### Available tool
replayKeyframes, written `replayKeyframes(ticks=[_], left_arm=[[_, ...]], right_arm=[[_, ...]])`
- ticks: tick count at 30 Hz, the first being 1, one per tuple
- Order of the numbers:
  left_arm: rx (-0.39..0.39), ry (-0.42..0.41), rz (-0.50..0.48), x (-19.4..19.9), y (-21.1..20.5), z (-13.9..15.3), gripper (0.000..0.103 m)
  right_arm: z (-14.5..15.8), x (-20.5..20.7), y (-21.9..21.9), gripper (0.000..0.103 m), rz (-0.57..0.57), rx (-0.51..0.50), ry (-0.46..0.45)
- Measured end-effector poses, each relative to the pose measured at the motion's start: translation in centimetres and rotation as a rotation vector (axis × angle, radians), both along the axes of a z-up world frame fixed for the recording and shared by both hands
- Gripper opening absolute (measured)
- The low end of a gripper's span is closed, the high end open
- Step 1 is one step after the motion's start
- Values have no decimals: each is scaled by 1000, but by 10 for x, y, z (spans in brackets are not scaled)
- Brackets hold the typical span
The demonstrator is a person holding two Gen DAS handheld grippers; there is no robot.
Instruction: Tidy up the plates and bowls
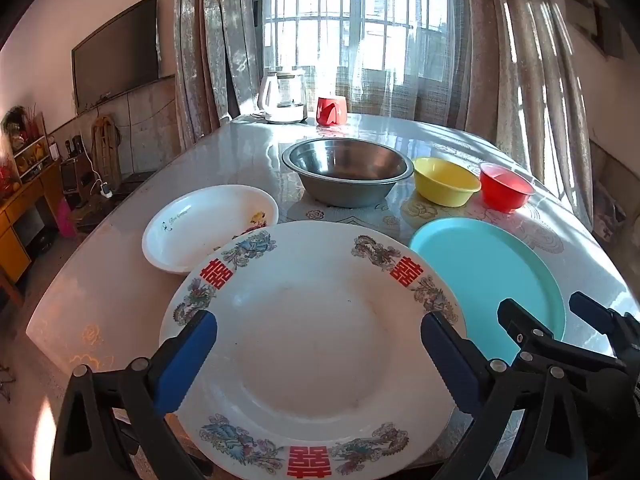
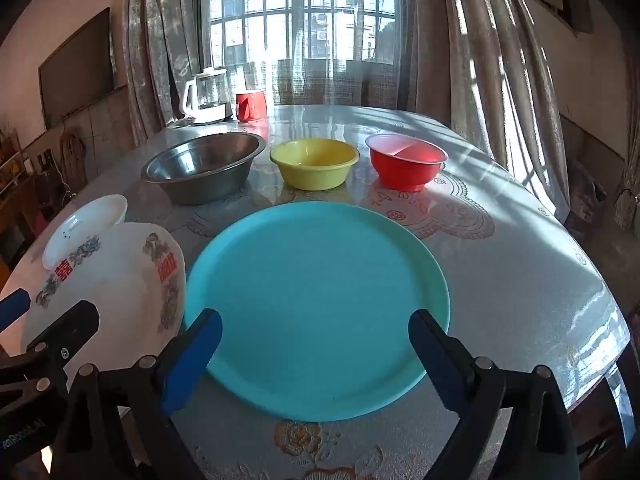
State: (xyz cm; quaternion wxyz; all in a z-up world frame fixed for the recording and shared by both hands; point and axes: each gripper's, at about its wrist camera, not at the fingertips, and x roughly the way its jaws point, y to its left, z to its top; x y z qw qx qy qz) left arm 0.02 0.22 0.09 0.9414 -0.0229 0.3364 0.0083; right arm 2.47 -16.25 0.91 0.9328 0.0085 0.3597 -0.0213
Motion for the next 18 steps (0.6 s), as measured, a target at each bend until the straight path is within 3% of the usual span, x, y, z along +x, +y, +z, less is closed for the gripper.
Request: replayKeyframes(ticks=[5, 18], left_arm=[[53, -30, 5, -9, -6, 1, 103], [63, -40, -13, -11, -11, 7, 103]], right_arm=[[1, -2, -1, 96, 2, -7, -12], [5, -9, -4, 96, 9, 2, -38]])
